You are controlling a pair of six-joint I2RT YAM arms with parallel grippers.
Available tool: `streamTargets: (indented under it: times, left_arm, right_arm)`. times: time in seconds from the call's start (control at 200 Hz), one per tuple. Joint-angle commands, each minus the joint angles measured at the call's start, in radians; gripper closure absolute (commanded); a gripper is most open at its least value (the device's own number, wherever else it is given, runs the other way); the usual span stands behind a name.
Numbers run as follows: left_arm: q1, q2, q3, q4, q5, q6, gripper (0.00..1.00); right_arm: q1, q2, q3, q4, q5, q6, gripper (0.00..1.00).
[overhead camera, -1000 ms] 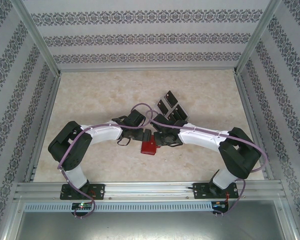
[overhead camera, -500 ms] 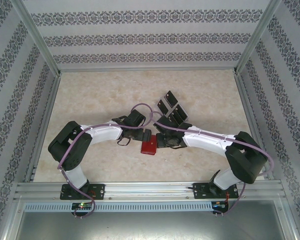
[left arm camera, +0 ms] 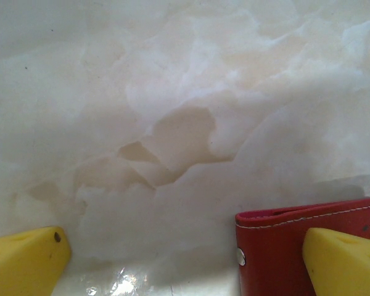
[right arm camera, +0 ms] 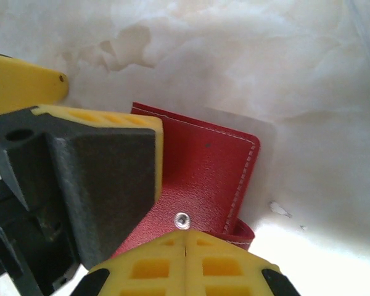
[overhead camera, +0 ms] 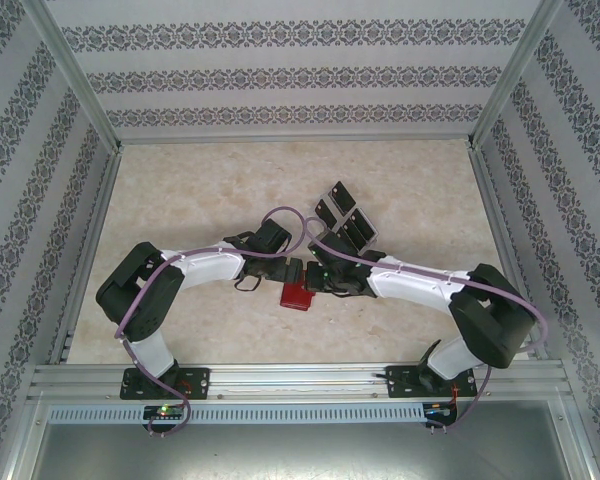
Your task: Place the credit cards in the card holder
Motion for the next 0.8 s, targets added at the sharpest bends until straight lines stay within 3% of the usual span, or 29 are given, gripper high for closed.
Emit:
streamTargets:
  times: [0.0, 0.794]
  left_arm:
    - [-0.003, 0.042, -0.049, -0.051, -0.008, -0.004, 0.00]
    - [-0.006, 0.019, -0.061, -0.047, -0.024, -0.033, 0.00]
  right_arm:
    - [-0.009, 0.029, -0.007, 0.067, -0.024, 0.041, 1.00]
    - [-0.004, 0.134, -0.061, 0.232, -0.058, 0.115, 1.00]
